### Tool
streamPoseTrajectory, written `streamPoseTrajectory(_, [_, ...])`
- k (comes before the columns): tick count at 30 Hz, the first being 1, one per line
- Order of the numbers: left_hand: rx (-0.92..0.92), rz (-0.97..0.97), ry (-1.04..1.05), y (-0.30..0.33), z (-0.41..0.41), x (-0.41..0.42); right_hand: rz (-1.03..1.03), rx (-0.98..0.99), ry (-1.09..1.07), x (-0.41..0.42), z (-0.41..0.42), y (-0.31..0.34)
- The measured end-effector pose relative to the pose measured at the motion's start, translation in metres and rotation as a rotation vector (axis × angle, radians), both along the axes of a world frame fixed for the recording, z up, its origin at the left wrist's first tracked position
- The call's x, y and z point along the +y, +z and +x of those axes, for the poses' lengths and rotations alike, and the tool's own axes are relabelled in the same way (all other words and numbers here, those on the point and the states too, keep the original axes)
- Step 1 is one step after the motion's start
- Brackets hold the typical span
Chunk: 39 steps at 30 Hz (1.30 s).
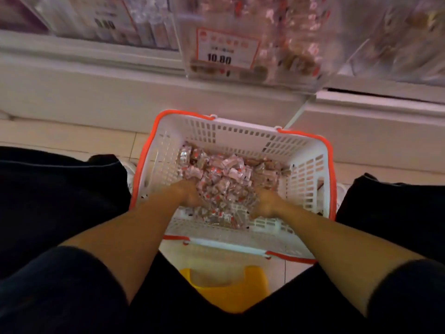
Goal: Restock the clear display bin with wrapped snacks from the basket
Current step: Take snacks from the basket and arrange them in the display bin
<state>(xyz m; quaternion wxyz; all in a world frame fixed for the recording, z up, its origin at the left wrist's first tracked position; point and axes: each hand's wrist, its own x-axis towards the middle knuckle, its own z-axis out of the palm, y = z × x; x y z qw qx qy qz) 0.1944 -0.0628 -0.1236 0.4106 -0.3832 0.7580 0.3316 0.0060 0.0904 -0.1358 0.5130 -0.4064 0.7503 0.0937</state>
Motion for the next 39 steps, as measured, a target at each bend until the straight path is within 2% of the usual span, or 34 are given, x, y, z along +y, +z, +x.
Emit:
streamPoseTrajectory(1, [-0.008,0.013,0.088,-0.021,0.006,0.007,0.006,-0.016,-0.112,0.014,0.008,-0.018])
streamPoseTrajectory(3, [-0.025,0.077,0.107,-0.046,0.008,0.022,0.036,-0.038,-0.296,0.037,0.024,-0.05])
streamPoseTrajectory(4, [0.027,0.158,0.21,-0.057,0.007,0.029,0.053,-0.056,-0.385,0.042,0.028,-0.062])
streamPoseTrajectory(5, [0.074,0.188,0.399,-0.069,0.008,0.035,0.069,-0.089,-0.485,0.044,0.031,-0.073])
streamPoseTrajectory(6, [0.068,0.182,0.517,-0.078,0.008,0.035,0.089,-0.134,-0.574,0.043,0.032,-0.081])
streamPoseTrajectory(7, [0.044,0.14,0.499,-0.088,0.009,0.034,0.103,-0.168,-0.645,0.04,0.033,-0.089])
streamPoseTrajectory(10, [0.111,0.081,0.797,-0.105,0.001,0.034,0.104,-0.169,-0.758,0.024,0.041,-0.113])
streamPoseTrajectory(13, [0.153,0.071,0.848,-0.116,-0.012,0.042,0.095,-0.075,-0.772,0.014,0.057,-0.131])
streamPoseTrajectory(17, [0.215,0.001,0.79,-0.124,-0.024,0.053,0.014,0.06,-0.817,0.013,0.065,-0.14])
streamPoseTrajectory(21, [0.22,0.009,0.701,-0.13,-0.027,0.056,0.089,-0.02,-0.64,0.01,0.061,-0.135])
streamPoseTrajectory(25, [0.205,0.008,0.645,-0.13,-0.027,0.056,0.087,-0.099,-0.662,0.008,0.055,-0.13])
streamPoseTrajectory(29, [0.232,0.065,0.723,-0.126,-0.032,0.057,0.056,-0.159,-0.763,0.006,0.053,-0.123])
streamPoseTrajectory(33, [0.224,0.09,0.897,-0.12,-0.032,0.052,0.045,-0.187,-0.874,0.005,0.048,-0.12])
streamPoseTrajectory(36, [0.228,0.105,0.933,-0.116,-0.026,0.047,0.025,-0.223,-1.025,0.005,0.041,-0.111])
streamPoseTrajectory(39, [0.259,0.105,0.975,-0.111,-0.022,0.043,-0.008,-0.262,-1.085,0.002,0.033,-0.099])
